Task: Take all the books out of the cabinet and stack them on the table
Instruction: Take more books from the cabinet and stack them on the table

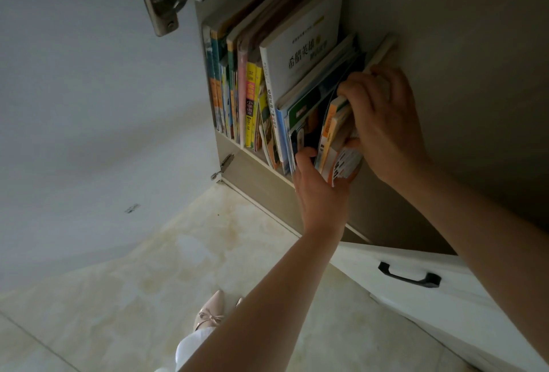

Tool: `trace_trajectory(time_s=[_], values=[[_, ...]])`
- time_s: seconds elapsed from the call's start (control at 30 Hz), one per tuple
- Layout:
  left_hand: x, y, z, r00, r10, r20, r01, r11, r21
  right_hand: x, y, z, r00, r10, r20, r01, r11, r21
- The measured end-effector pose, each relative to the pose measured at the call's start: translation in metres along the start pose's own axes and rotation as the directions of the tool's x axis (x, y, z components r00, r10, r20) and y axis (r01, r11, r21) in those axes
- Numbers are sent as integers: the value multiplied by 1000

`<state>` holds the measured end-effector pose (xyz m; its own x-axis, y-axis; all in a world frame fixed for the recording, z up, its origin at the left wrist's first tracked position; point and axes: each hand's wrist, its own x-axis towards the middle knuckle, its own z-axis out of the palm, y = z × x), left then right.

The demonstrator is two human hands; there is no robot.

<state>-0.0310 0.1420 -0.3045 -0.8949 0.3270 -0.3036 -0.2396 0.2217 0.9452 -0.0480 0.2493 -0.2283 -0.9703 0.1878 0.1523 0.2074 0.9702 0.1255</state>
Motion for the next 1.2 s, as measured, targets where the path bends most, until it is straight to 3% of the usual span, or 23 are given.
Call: trace_trajectory(time_s=[0.07,0.23,0.57,0.67,0.73,0.83,0.9,0.97,1.03,1.1,1.2], values=[[4,2,-1,1000,13,23,-13,1000,9,-6,2,0,1000,15,-16,-15,1000,12],[27,-4,-1,968,177,176,-222,932,287,-18,3,1,997,55,-63,-53,998,19],[-3,-24,-47,936,317,153,-346,908,236,-53,-28,-20,999,4,-43,1,996,94],[-16,-38,-79,923,349,165,-377,905,196,-73,-32,-25,995,98,-22,-93,980,178],[-21,-48,-95,915,358,186,-390,905,173,-85,-24,-23,951,310,-8,-294,911,289],[-22,-56,-104,915,351,201,-385,907,172,-97,-16,-12,800,584,138,-528,576,624],[-17,-59,-106,929,321,184,-353,917,185,-97,-14,-5,713,631,305,-612,349,709],[-11,-61,-108,939,295,177,-326,927,187,-97,-10,7,662,549,510,-702,216,678],[-7,-61,-111,935,303,186,-336,923,186,-98,-6,19,676,443,589,-717,210,664],[-5,-62,-116,919,338,206,-375,908,185,-99,-4,28,721,380,579,-684,258,683],[-2,-60,-120,932,298,206,-331,931,152,-97,-6,29,744,395,538,-660,309,685]])
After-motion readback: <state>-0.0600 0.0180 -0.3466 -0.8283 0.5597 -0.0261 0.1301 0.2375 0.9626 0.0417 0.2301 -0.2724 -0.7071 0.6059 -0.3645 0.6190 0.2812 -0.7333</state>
